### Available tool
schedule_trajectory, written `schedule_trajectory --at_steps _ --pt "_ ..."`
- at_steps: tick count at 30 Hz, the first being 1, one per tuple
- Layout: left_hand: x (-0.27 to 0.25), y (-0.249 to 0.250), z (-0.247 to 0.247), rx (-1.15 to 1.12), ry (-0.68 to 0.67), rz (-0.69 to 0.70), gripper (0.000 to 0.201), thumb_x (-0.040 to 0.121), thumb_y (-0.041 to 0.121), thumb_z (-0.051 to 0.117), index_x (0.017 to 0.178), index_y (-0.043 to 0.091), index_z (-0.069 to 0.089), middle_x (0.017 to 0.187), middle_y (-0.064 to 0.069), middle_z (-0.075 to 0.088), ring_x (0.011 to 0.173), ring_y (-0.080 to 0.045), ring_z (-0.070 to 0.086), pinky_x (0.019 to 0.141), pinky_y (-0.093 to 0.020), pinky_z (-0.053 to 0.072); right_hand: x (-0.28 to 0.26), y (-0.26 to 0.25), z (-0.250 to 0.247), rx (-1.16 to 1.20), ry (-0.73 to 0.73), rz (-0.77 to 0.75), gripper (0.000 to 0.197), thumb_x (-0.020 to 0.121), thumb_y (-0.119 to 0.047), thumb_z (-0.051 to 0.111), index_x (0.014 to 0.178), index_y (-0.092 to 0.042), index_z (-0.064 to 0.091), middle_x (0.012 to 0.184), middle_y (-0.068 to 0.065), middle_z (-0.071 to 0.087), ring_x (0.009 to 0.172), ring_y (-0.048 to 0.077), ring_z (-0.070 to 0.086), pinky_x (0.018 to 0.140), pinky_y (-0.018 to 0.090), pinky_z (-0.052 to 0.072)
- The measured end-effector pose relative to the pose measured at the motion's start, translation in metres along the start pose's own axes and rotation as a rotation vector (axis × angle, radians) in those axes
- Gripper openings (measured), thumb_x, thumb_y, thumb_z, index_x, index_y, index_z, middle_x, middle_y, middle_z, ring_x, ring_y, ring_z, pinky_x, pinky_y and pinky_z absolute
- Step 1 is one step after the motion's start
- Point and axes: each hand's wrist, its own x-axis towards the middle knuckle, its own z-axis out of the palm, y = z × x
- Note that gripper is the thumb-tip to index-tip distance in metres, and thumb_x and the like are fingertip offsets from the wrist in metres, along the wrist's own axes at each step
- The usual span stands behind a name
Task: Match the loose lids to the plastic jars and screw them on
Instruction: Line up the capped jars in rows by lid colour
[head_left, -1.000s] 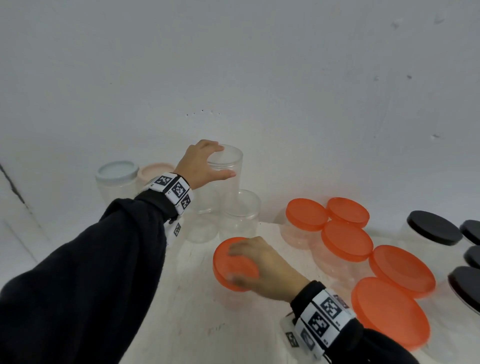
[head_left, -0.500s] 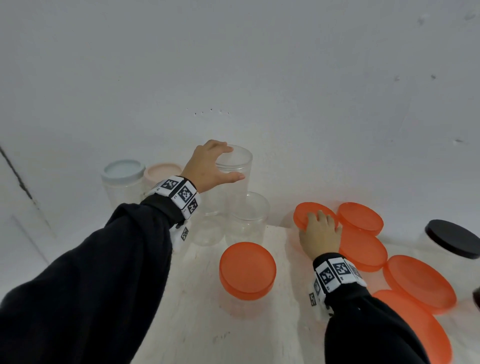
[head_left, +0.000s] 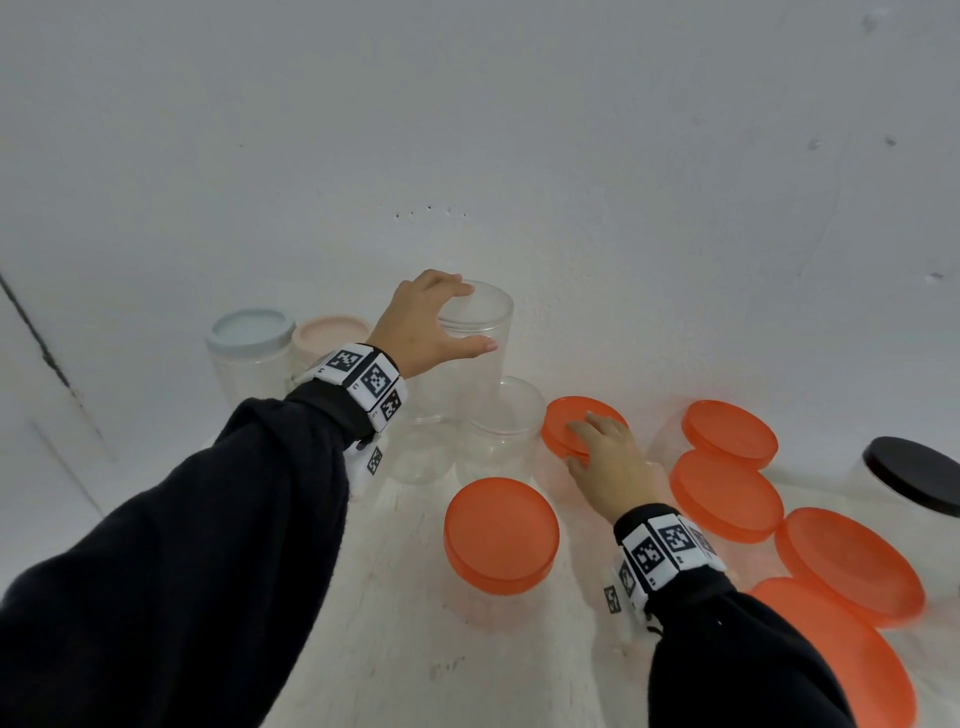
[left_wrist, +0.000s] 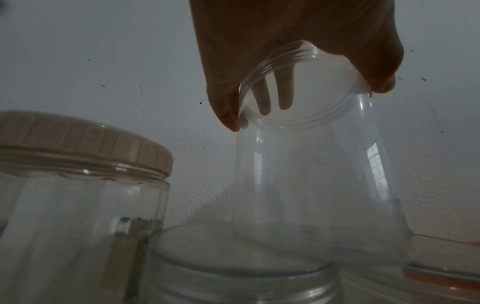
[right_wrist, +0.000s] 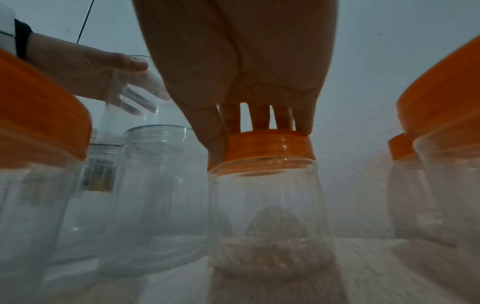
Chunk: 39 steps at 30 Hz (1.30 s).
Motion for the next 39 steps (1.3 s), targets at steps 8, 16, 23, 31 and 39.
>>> schedule_trajectory --at_steps 8,16,23,31,39 --pt "0.002 -0.002 0.000 0.006 0.011 0.010 0.072 0.064 0.045 0.081 0.126 0.019 0.055 0.137 0.000 0.043 0.128 -0.023 0.036 0.102 -0.022 0.021 -0.002 0.001 0.000 -0.010 0.002 -0.029 0.046 0.094 -0.021 0.050 0.140 -0.018 0.041 0.151 0.005 0.031 0.140 0.025 0.022 0.113 0.035 0.020" --pt "0.005 -0.003 -0.001 0.022 0.009 0.025 0.070 0.067 0.045 0.079 0.127 0.019 0.053 0.138 -0.001 0.042 0.128 -0.023 0.035 0.106 -0.027 0.023 -0.042 -0.024 -0.011 0.418 0.130 -0.174 0.039 0.091 -0.033 0.057 0.124 -0.012 0.056 0.138 0.002 0.047 0.129 0.017 0.039 0.108 0.028 0.028" --pt "0.002 -0.001 -0.005 0.030 -0.001 -0.003 0.071 0.067 0.049 0.078 0.127 0.020 0.053 0.137 0.000 0.041 0.130 -0.021 0.032 0.105 -0.028 0.025 -0.089 -0.057 0.002 0.271 -0.207 -0.305 0.053 0.091 -0.040 0.055 0.138 -0.020 0.041 0.154 -0.001 0.019 0.140 0.015 0.016 0.111 0.028 0.020" --pt "-0.025 0.013 -0.017 0.192 0.163 0.179 0.087 0.069 0.065 0.062 0.134 0.011 0.046 0.136 -0.012 0.040 0.125 -0.031 0.033 0.105 -0.039 0.028 -0.123 -0.018 -0.031 0.230 -0.034 -0.227 0.047 0.092 -0.038 0.055 0.135 -0.020 0.047 0.151 -0.001 0.028 0.139 0.016 0.024 0.111 0.028 0.022" --pt "-0.147 0.036 0.031 0.013 -0.163 0.483 0.051 0.082 0.049 0.051 0.116 0.011 0.059 0.118 -0.003 0.055 0.111 -0.014 0.042 0.099 -0.024 0.031 -0.180 0.079 -0.062 -0.117 -0.002 0.222 0.061 0.081 -0.054 0.058 0.133 -0.024 0.049 0.151 0.005 0.030 0.138 0.034 0.022 0.106 0.061 0.026"
